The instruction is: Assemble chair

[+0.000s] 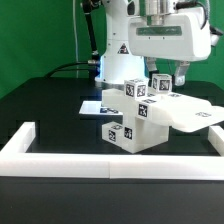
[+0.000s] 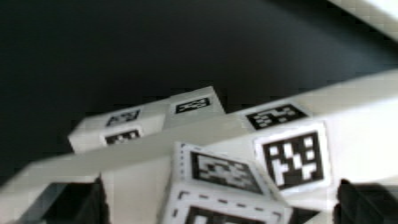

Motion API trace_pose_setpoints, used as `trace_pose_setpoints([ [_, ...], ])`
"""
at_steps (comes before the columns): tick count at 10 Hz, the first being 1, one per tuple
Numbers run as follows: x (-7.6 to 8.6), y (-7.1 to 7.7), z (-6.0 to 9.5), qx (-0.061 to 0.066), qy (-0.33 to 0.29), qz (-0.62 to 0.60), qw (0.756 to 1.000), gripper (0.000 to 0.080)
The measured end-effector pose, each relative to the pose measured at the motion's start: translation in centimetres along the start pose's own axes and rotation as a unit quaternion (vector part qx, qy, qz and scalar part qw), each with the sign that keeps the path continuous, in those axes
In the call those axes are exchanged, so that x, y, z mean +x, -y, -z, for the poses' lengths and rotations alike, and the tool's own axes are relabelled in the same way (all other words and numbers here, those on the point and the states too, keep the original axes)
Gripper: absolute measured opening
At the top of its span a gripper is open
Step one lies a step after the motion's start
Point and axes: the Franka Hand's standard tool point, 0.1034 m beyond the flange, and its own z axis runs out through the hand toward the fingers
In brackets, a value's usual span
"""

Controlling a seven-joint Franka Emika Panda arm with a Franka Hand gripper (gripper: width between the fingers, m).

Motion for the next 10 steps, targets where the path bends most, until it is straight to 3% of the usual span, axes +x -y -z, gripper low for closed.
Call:
trace_pose_setpoints([
  [6,0.11,0.02,0.01,-0.001,-0.001,0.244,0.970,0.0649],
  [10,0.46,-0.08,0.09,-0.006,-0.005,0.393,0.920,0.0649],
])
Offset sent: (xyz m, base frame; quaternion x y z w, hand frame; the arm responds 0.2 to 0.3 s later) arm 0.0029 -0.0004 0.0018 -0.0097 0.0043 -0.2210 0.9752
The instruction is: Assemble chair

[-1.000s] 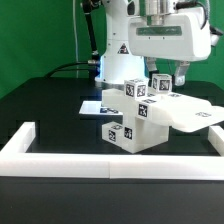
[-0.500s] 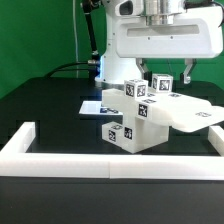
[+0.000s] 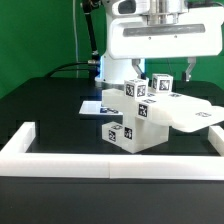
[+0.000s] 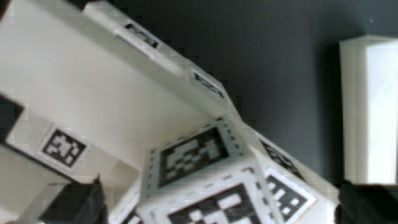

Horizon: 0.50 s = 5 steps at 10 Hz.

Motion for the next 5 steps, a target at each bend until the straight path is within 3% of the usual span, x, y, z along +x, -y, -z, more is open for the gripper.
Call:
trace_pose_setpoints([
  [3,0.03,-0.17,0.01,-0.006,0.001,0.089,0.996,0.0649],
  [5,0.02,-0.17,0.01,-0.006,0.001,0.088,0.996,0.0392],
])
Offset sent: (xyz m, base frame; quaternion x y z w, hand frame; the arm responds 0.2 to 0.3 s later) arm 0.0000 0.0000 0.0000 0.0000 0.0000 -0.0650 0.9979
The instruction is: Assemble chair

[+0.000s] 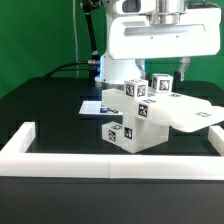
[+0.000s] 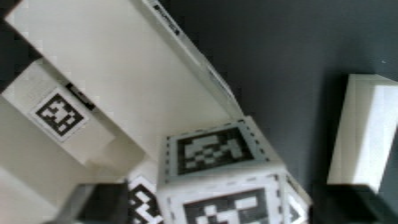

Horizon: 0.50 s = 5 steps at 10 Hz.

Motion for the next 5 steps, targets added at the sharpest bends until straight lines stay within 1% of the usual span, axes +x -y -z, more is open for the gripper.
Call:
trace_pose_setpoints([
  [1,0.01,0.00,0.01,0.000,0.000,0.000,1.000,0.0392],
  [2,0.00,0.00,0.00,0.000,0.000,0.000,1.000,0.0287],
  [5,0.00,0.00,0.00,0.000,0.000,-0.010,1.000,0.0287],
])
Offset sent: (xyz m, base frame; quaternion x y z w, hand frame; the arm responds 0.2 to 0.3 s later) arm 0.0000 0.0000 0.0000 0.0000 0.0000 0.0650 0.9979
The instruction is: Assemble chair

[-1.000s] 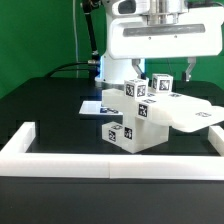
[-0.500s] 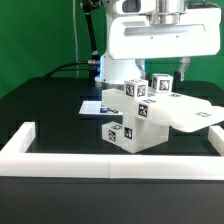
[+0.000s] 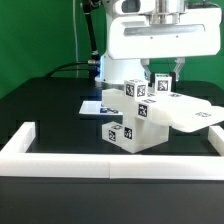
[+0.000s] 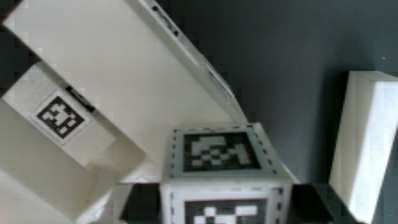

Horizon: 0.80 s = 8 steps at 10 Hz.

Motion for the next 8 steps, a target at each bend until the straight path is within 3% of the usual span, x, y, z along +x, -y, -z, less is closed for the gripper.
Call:
trace_pose_setpoints([
  [4,0.08,0.15,-0.04,0.001,-0.004,-0.132,0.991,0.0287],
  [8,0.22,0.44,-0.07,0.009,-0.008,-0.285,0.958,0.0288],
])
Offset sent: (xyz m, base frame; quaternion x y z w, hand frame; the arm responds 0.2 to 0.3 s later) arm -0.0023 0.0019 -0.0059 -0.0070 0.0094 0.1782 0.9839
